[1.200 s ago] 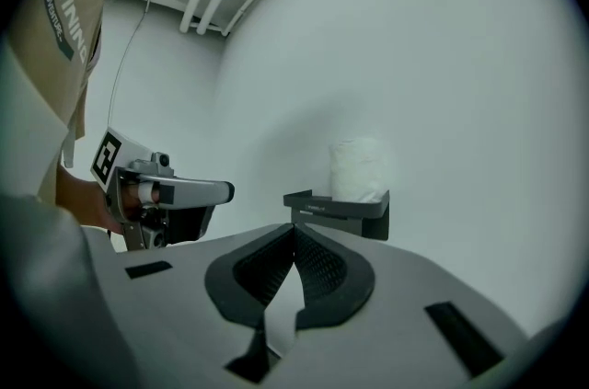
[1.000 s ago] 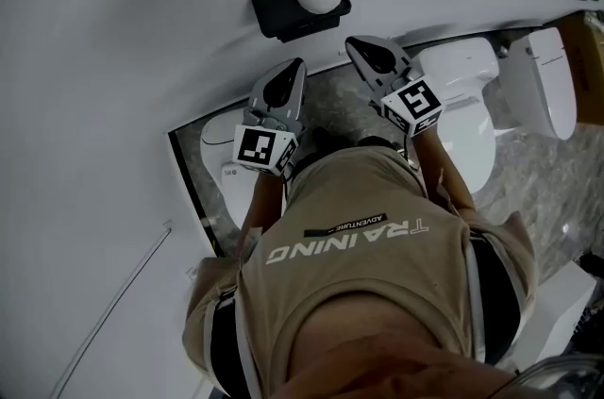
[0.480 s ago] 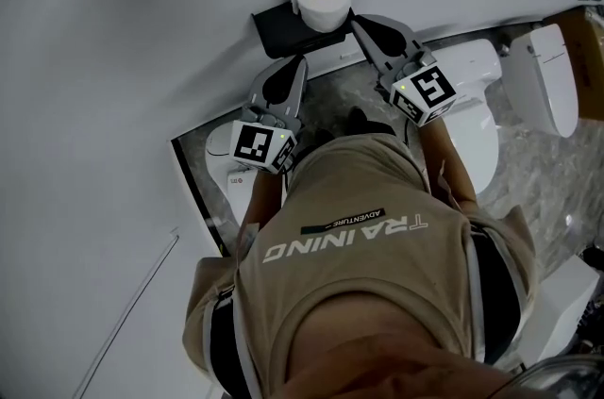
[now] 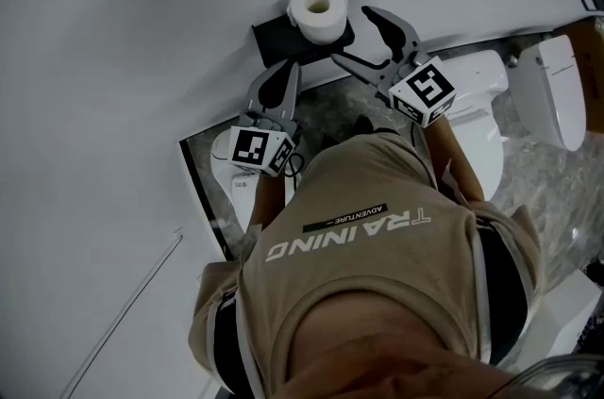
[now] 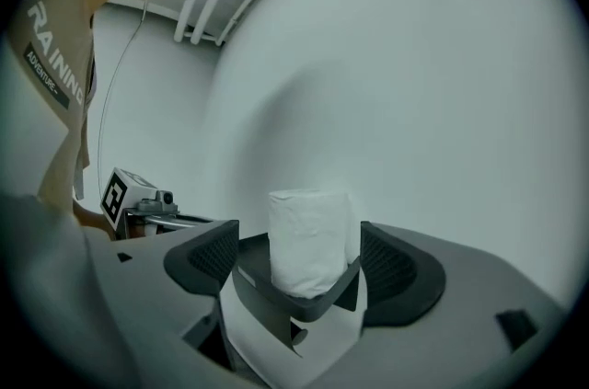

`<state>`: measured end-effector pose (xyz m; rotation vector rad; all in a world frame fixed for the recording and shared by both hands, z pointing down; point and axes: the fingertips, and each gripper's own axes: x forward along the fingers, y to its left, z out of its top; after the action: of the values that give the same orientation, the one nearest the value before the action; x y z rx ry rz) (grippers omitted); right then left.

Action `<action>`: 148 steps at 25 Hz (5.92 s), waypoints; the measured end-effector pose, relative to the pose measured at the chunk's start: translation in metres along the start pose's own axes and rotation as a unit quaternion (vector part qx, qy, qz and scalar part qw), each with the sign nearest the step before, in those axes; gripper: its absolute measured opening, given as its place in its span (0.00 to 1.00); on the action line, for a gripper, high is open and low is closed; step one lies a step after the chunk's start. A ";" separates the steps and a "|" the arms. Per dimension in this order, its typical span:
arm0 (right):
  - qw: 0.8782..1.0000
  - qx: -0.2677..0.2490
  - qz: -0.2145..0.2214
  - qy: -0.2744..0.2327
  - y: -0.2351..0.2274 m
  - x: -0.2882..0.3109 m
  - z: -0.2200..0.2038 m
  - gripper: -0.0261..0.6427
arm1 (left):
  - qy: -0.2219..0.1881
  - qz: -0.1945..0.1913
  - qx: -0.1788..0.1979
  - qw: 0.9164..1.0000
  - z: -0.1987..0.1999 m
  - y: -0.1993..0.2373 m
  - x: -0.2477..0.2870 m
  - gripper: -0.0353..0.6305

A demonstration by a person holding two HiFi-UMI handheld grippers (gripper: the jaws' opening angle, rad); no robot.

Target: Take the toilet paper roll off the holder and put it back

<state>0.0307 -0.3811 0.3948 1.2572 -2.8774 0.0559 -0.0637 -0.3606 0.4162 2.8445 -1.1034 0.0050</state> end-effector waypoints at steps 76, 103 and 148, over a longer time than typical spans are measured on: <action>0.995 -0.047 0.081 0.017 0.111 -0.120 -0.029 0.60 | 0.017 0.058 0.010 0.998 -0.024 -0.121 -0.084 0.05; 0.995 -0.084 0.057 0.000 0.013 0.029 -0.007 0.60 | 0.020 0.051 0.015 0.998 -0.027 -0.114 -0.100 0.05; 0.994 0.037 0.022 0.100 0.115 -0.110 -0.126 0.59 | 0.038 -0.020 -0.034 0.999 -0.079 -0.135 -0.158 0.05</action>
<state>0.0198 -0.2184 0.5156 1.1281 -2.7530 0.2742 -0.0870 -0.1483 0.4777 2.7801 -1.0124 0.0691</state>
